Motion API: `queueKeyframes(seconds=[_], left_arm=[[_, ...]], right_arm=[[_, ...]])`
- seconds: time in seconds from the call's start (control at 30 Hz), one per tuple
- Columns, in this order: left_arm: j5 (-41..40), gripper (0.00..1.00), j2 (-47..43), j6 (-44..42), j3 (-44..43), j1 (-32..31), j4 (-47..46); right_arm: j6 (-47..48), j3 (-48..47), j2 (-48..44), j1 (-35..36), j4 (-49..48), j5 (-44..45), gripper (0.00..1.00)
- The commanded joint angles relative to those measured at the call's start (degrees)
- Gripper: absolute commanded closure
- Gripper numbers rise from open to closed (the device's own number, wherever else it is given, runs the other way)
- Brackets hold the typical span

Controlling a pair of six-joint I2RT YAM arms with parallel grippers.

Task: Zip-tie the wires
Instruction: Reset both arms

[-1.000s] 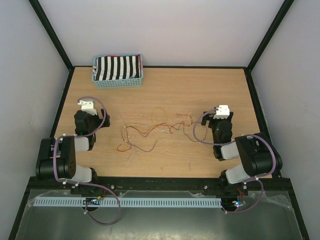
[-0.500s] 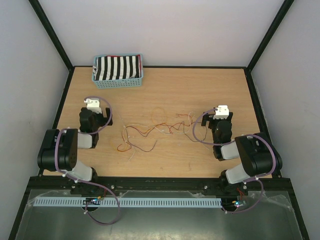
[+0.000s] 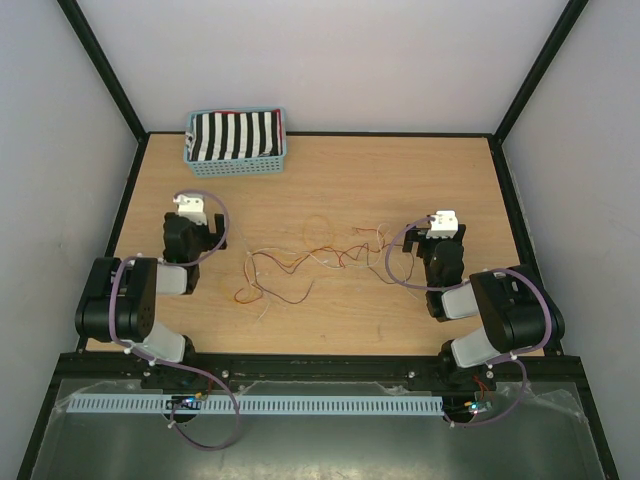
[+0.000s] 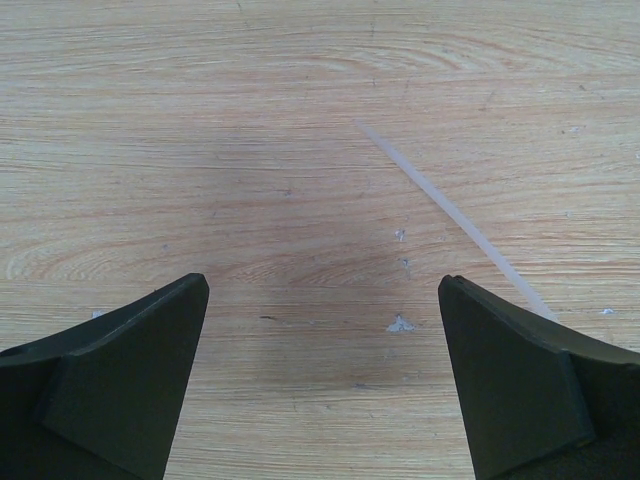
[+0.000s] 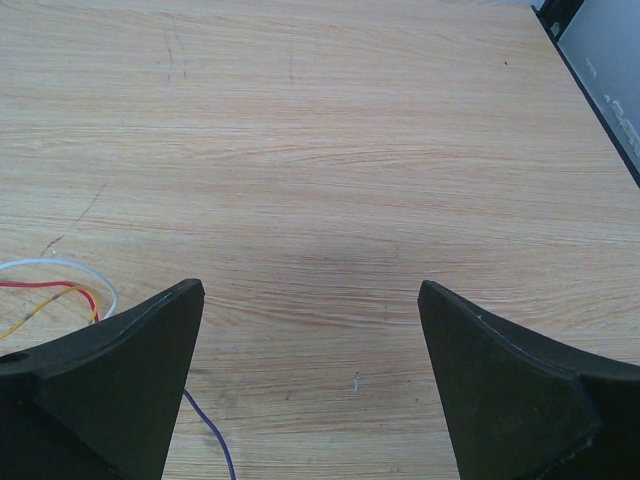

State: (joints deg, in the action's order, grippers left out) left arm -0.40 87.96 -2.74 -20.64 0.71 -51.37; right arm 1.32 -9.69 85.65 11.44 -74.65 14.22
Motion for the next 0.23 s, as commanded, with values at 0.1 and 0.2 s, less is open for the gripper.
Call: queueKeyframes(seconds=[0.1, 0.2], left_arm=[[0.27, 0.01, 0.45, -2.03, -2.59, -0.71, 1.98], [0.23, 0.01, 0.40, -2.03, -2.49, -0.71, 1.96]], right_arm=[[-0.09, -0.12, 0.20, 0.25, -0.76, -0.16, 0.01], [-0.09, -0.11, 0.21, 0.25, -0.76, -0.19, 0.01]])
